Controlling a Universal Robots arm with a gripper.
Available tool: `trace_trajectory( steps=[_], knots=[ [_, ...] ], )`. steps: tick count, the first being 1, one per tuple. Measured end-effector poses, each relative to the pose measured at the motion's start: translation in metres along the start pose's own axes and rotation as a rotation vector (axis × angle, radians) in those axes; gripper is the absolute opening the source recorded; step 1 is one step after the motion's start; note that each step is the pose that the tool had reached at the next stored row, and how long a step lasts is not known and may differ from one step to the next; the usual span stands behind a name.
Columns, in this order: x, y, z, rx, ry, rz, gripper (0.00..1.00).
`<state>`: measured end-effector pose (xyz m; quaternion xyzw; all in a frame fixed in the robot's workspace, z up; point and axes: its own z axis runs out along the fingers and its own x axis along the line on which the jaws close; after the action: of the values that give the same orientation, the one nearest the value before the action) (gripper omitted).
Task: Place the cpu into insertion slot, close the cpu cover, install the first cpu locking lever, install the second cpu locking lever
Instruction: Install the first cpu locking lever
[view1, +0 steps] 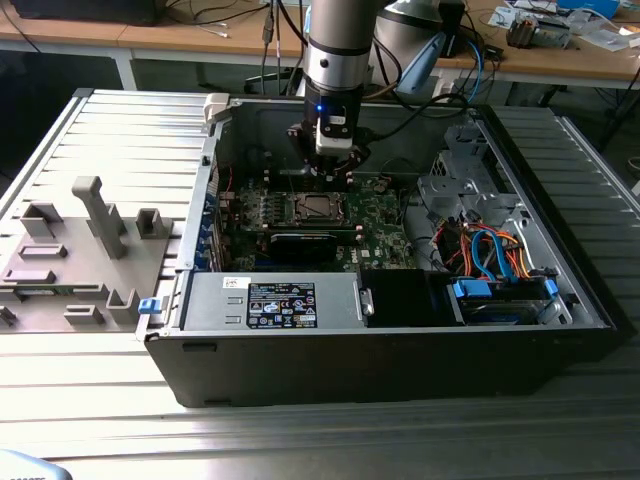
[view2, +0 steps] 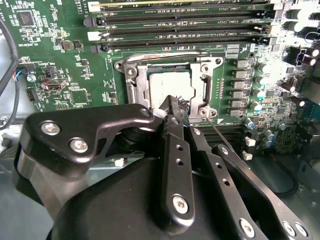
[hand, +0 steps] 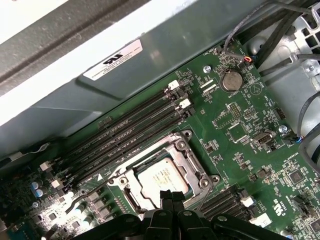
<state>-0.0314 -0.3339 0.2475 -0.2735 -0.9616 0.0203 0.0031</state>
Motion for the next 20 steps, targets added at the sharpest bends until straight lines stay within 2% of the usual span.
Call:
trace_trajectory(
  steps=[20],
  knots=[
    [0.0,0.0,0.0,-0.0001,-0.0012,-0.031,0.11]
  ],
)
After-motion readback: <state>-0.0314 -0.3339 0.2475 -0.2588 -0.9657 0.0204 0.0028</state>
